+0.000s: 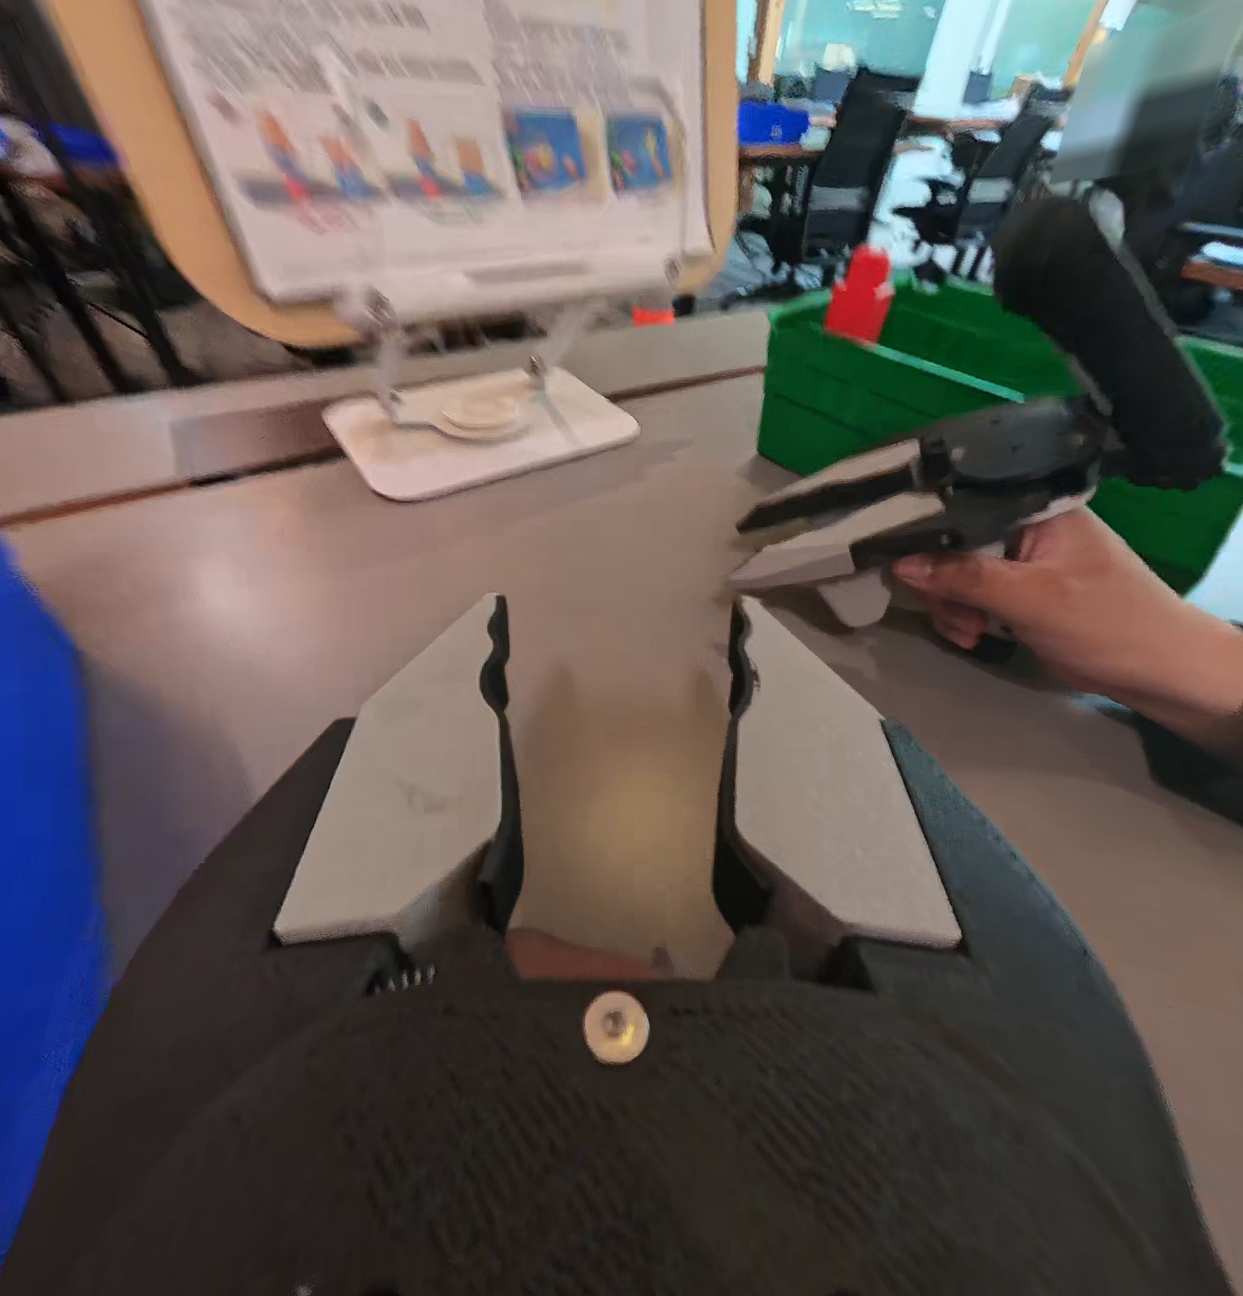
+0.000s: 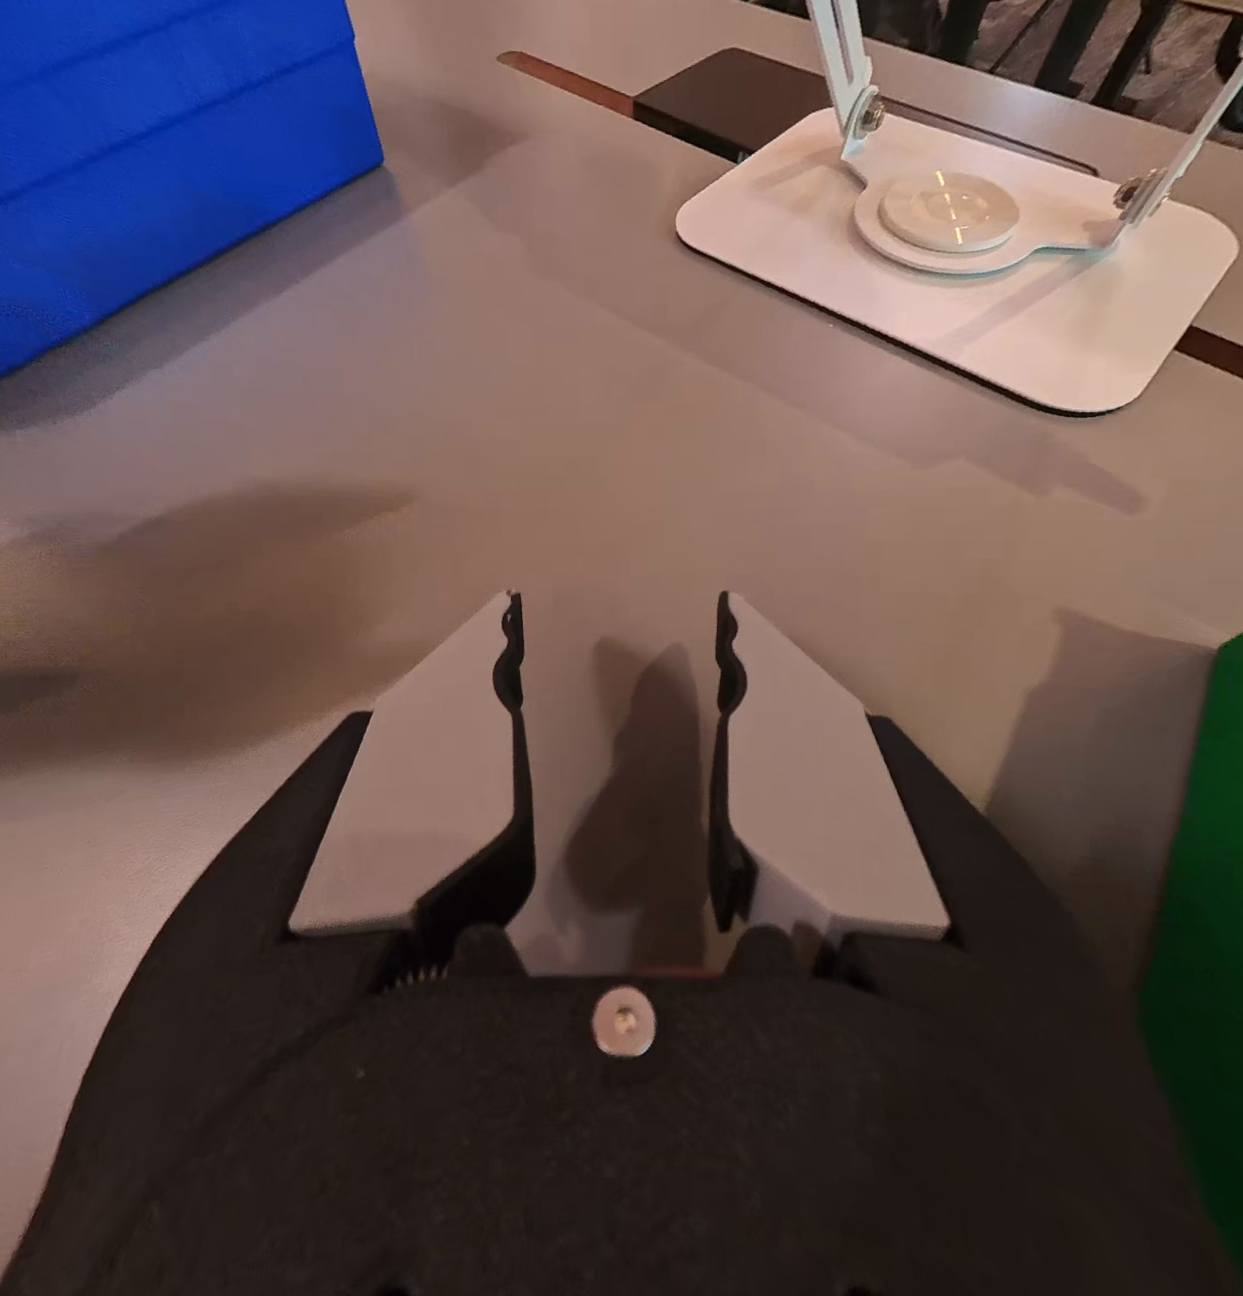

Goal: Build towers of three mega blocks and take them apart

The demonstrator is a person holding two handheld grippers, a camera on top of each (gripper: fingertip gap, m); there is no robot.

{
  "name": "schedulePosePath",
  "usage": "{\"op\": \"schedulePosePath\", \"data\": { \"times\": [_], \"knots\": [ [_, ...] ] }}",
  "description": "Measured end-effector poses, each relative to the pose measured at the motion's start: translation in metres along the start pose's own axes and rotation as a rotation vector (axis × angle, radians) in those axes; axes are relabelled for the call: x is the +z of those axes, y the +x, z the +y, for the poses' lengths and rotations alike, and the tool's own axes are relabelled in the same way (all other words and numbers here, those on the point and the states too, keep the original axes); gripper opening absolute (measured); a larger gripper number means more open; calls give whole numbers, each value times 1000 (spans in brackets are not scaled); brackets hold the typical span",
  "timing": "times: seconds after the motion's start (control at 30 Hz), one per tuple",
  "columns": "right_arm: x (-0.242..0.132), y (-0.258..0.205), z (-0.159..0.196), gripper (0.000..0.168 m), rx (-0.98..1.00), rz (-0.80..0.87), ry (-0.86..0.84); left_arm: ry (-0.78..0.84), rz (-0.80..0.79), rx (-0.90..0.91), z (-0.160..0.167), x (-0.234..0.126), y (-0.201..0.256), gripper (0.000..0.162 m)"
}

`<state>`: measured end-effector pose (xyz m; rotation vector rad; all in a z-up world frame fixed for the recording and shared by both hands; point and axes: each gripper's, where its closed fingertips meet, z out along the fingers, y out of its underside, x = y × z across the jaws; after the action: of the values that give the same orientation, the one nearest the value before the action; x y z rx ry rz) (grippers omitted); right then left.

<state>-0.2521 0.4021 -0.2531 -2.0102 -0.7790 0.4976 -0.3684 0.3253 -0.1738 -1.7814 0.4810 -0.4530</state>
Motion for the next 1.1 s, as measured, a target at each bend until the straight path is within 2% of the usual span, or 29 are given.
{"op": "schedulePosePath", "data": {
  "times": [0.13,0.23,0.3,0.4,0.5,0.57,0.67,0.73,0.77,0.8,0.83,0.97,1.07,1.1],
  "knots": [
    [2,-4,3,49,0,-33,-22,82,-107,11,-60,-62,-52,59],
    [5,-6,6,49,-6,-41,-49,-10,-195,-16,-73,-91,-116,61],
    [6,-7,7,48,-15,-42,-55,-187,-256,-35,-47,-99,-162,64],
    [5,-8,6,48,-28,-40,-48,-517,-345,-48,18,-108,-213,71],
    [5,-8,6,48,-27,-43,-47,-789,-431,-2,74,-121,-243,75],
    [4,-8,5,48,-21,-46,-41,-933,-480,31,100,-130,-255,74],
    [4,-7,4,48,-9,-54,-35,-941,-476,-26,107,-125,-256,68],
    [4,-7,5,48,-3,-61,-40,-973,-473,11,108,-126,-258,65],
    [4,-8,5,48,-1,-63,-42,-991,-466,31,108,-126,-257,58],
    [5,-8,5,48,0,-66,-44,-997,-449,44,106,-125,-254,23],
    [5,-8,5,47,1,-69,-46,-986,-441,55,102,-123,-253,0],
    [6,-9,7,47,-4,-72,-54,-937,-447,89,90,-120,-254,0],
    [6,-10,7,47,-14,-72,-60,-988,-465,126,95,-127,-258,0],
    [6,-10,7,47,-16,-72,-60,-1011,-473,148,96,-131,-260,14]
  ]
}}
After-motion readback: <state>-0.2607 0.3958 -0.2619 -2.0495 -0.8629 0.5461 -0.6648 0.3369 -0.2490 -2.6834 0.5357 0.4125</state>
